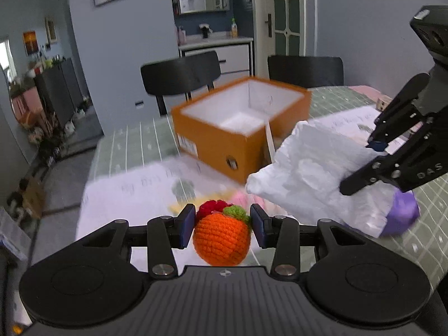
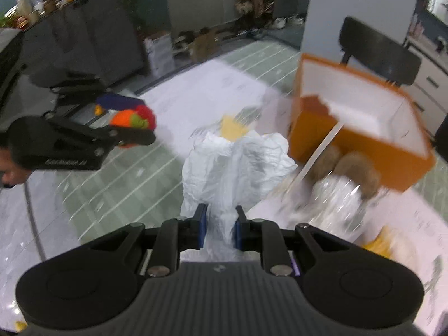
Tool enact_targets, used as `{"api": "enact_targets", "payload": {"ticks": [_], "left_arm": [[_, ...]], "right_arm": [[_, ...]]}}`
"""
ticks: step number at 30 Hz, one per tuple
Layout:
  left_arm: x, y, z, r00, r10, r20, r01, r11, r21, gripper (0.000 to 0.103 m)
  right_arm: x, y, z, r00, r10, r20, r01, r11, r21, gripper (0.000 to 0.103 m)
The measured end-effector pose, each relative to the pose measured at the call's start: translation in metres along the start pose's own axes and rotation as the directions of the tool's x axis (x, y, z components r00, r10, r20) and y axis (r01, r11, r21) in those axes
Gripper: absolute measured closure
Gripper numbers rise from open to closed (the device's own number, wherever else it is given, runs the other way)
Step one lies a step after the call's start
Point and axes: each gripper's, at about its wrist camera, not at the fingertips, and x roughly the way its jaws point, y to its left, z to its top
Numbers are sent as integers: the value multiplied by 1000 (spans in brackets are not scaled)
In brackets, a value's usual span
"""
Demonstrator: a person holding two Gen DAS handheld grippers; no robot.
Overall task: Organize soft objects
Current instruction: 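Carry the crocheted fruit and white tissues with both tools over the orange box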
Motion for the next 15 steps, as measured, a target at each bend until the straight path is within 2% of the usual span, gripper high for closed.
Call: {"api": "enact_targets", "payload": {"ticks": [9,15], "left_arm": [[43,-2,103,999,-32,40,30,998,54,55],[95,-15,143,998,-61,29,59,996,63,55]], "right_arm": [[-22,-71,68,991,-128,46,125,990,65,84],[-27,-124,102,982,-180,54,174,980,98,84]]}}
